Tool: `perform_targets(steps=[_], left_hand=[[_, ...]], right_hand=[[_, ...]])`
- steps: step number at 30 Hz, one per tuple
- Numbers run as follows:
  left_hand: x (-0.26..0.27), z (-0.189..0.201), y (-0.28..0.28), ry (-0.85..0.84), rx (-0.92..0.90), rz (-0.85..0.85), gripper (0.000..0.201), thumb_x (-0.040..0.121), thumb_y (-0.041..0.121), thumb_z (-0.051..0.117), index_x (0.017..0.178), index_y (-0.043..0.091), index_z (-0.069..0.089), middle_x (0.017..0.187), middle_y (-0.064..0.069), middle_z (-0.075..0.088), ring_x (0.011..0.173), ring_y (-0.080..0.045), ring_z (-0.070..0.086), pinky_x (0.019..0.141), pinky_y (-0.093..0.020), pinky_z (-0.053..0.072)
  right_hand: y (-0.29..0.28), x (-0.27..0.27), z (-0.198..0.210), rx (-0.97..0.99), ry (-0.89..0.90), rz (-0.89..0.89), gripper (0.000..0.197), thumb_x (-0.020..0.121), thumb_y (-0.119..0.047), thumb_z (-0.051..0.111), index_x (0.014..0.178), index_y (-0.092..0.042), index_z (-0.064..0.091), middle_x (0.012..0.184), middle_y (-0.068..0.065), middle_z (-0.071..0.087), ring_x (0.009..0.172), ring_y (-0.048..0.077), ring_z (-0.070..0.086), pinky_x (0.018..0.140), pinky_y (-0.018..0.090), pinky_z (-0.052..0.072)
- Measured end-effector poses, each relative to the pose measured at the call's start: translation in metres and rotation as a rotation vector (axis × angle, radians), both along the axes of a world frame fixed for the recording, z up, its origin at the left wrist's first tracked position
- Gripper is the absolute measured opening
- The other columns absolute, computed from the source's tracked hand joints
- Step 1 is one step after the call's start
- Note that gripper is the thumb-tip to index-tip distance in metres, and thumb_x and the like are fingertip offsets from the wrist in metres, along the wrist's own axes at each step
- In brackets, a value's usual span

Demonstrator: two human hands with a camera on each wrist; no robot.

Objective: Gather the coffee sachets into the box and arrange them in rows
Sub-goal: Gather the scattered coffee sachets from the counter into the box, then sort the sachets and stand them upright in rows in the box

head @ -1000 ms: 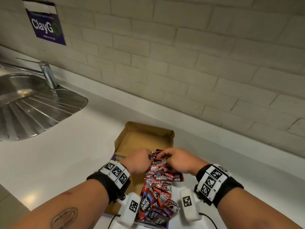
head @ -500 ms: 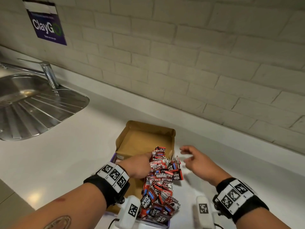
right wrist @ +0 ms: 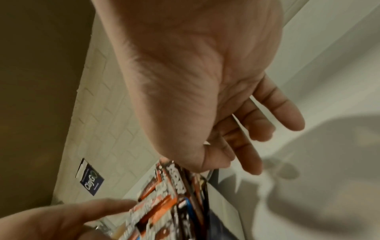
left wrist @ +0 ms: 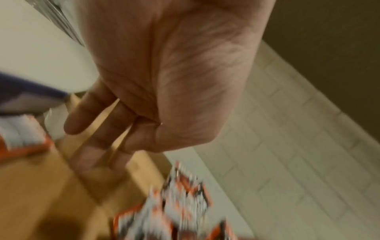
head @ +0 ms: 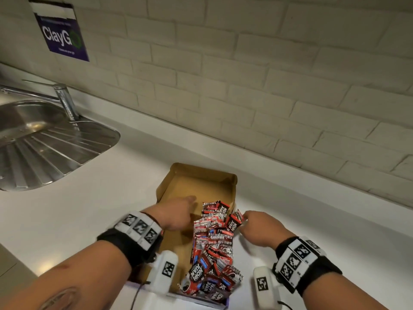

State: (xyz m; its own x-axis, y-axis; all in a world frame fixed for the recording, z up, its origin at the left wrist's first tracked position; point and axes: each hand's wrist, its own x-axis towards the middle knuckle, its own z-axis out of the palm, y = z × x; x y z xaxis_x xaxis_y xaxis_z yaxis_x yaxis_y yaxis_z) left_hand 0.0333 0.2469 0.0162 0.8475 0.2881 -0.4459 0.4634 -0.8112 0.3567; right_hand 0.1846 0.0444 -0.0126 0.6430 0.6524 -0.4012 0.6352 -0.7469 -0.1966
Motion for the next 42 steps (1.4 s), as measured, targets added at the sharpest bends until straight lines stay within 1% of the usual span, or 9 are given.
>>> perform_targets(steps=[3, 5, 9, 16, 19, 23, 26, 33, 42], left_hand=[[-0.034, 0.017, 0.039, -0.109, 0.060, 0.028, 0.032, 0.097, 0.017, 0.054, 0.125, 0.028, 0.063, 0.130, 0.005, 0.065, 0.113, -0.015, 0.062, 0.091, -0.024, 0.046], [-0.059, 0.020, 0.055, -0.128, 0.067, 0.040, 0.014, 0.096, 0.027, 0.060, 0.099, 0.038, 0.067, 0.109, 0.013, 0.070, 0.100, -0.009, 0.063, 0.087, -0.023, 0.048], [-0.086, -0.002, 0.051, 0.033, 0.184, -0.090, 0.031, 0.087, 0.035, 0.068, 0.117, 0.039, 0.067, 0.113, 0.015, 0.062, 0.098, -0.005, 0.053, 0.084, -0.020, 0.045], [-0.079, -0.045, 0.045, 0.128, 0.411, -0.289, 0.098, 0.069, 0.065, 0.076, 0.148, 0.026, 0.033, 0.150, 0.004, 0.039, 0.123, -0.023, 0.047, 0.097, -0.039, 0.044], [-0.075, -0.044, 0.048, 0.131, 0.462, -0.322, 0.084, 0.062, 0.067, 0.078, 0.131, 0.028, 0.048, 0.130, 0.001, 0.056, 0.113, -0.023, 0.055, 0.090, -0.038, 0.048], [-0.079, -0.039, 0.045, 0.065, 0.529, -0.394, 0.048, 0.079, 0.056, 0.063, 0.110, 0.024, 0.049, 0.099, -0.002, 0.064, 0.087, -0.025, 0.062, 0.071, -0.035, 0.046], [-0.084, -0.034, 0.049, -0.012, 0.411, -0.327, 0.024, 0.090, 0.042, 0.054, 0.105, 0.024, 0.051, 0.089, 0.001, 0.061, 0.079, -0.022, 0.060, 0.069, -0.034, 0.050], [-0.074, -0.027, 0.084, -0.280, 0.009, 0.031, 0.012, 0.085, 0.023, 0.076, 0.092, 0.031, 0.070, 0.090, 0.012, 0.070, 0.083, -0.008, 0.064, 0.071, -0.021, 0.049], [-0.073, -0.048, 0.091, -0.407, -0.104, 0.176, 0.015, 0.091, 0.013, 0.066, 0.092, 0.028, 0.064, 0.088, 0.009, 0.068, 0.079, -0.006, 0.061, 0.063, -0.017, 0.042]], right_hand=[[-0.026, 0.002, 0.008, 0.021, 0.005, -0.040, 0.043, 0.097, -0.035, 0.052, 0.139, -0.027, 0.056, 0.137, -0.003, 0.064, 0.119, 0.018, 0.061, 0.093, 0.030, 0.049], [-0.054, -0.005, 0.014, 0.116, 0.074, -0.090, 0.036, 0.096, -0.031, 0.054, 0.131, -0.034, 0.060, 0.118, -0.011, 0.071, 0.100, 0.004, 0.065, 0.079, 0.019, 0.045], [-0.105, -0.037, 0.020, 0.191, 0.311, -0.164, 0.028, 0.095, -0.020, 0.055, 0.109, -0.041, 0.067, 0.085, -0.011, 0.075, 0.061, -0.007, 0.061, 0.066, 0.015, 0.045], [-0.148, -0.092, 0.009, 0.148, 0.482, -0.215, 0.037, 0.093, -0.022, 0.063, 0.083, -0.056, 0.072, 0.075, -0.013, 0.071, 0.065, -0.004, 0.061, 0.075, 0.012, 0.044], [-0.158, -0.119, 0.009, 0.183, 0.562, -0.255, 0.033, 0.095, -0.017, 0.067, 0.075, -0.041, 0.078, 0.073, -0.011, 0.070, 0.063, 0.003, 0.059, 0.072, 0.013, 0.040], [-0.137, -0.148, 0.003, 0.289, 0.386, -0.330, 0.010, 0.087, -0.040, 0.076, 0.082, -0.039, 0.067, 0.076, -0.024, 0.066, 0.064, -0.002, 0.057, 0.070, 0.011, 0.045], [-0.123, -0.166, -0.003, 0.371, 0.264, -0.366, 0.031, 0.082, -0.048, 0.079, 0.074, -0.029, 0.055, 0.074, -0.022, 0.063, 0.067, 0.002, 0.057, 0.067, 0.014, 0.045], [-0.092, -0.193, -0.019, 0.578, -0.009, -0.318, 0.053, 0.072, -0.044, 0.083, 0.111, -0.062, 0.051, 0.102, -0.021, 0.055, 0.078, 0.004, 0.059, 0.057, 0.013, 0.048], [-0.078, -0.192, -0.034, 0.605, -0.025, -0.379, 0.037, 0.078, -0.021, 0.088, 0.077, -0.049, 0.063, 0.087, -0.014, 0.057, 0.073, 0.003, 0.058, 0.056, 0.013, 0.040]])
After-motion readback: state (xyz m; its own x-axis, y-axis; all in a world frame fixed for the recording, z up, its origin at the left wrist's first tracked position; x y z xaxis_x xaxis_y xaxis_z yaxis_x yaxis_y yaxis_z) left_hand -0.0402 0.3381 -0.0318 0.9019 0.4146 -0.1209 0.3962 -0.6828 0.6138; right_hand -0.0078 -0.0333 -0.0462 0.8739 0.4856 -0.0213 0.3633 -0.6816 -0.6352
